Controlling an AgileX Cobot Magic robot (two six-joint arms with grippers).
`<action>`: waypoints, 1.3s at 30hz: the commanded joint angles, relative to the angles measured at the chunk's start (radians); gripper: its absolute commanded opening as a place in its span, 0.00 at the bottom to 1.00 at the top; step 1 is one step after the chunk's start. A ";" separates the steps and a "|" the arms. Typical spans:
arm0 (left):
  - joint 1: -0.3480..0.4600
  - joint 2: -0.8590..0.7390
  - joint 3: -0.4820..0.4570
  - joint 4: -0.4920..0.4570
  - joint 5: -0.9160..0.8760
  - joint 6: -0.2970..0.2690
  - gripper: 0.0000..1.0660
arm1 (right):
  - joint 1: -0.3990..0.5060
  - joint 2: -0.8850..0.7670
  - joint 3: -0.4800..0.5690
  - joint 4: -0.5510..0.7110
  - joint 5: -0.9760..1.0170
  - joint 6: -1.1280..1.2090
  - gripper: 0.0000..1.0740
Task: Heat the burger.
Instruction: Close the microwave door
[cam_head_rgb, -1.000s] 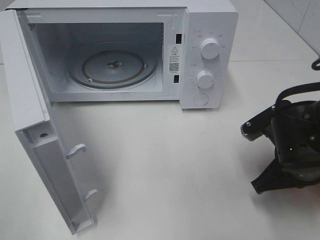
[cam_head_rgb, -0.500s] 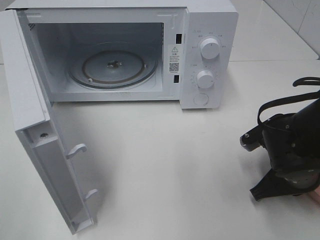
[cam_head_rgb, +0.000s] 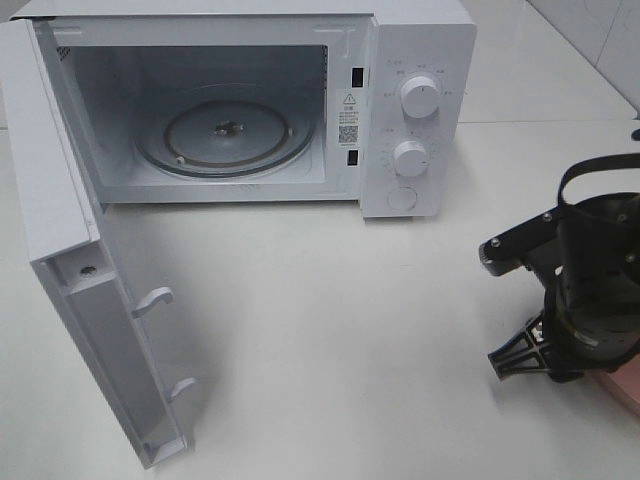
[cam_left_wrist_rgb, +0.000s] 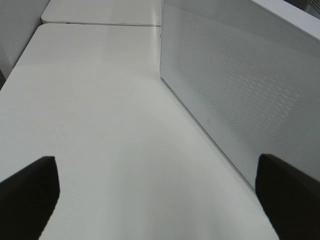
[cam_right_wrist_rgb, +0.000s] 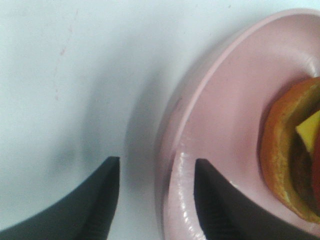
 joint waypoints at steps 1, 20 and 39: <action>0.001 -0.018 0.003 -0.002 -0.005 0.001 0.94 | -0.002 -0.058 -0.003 0.014 -0.002 -0.021 0.53; 0.001 -0.018 0.003 -0.002 -0.005 0.001 0.94 | -0.002 -0.570 -0.003 0.628 0.127 -0.706 0.71; 0.001 -0.018 0.003 -0.002 -0.005 0.001 0.94 | -0.002 -1.099 -0.002 0.693 0.413 -0.795 0.71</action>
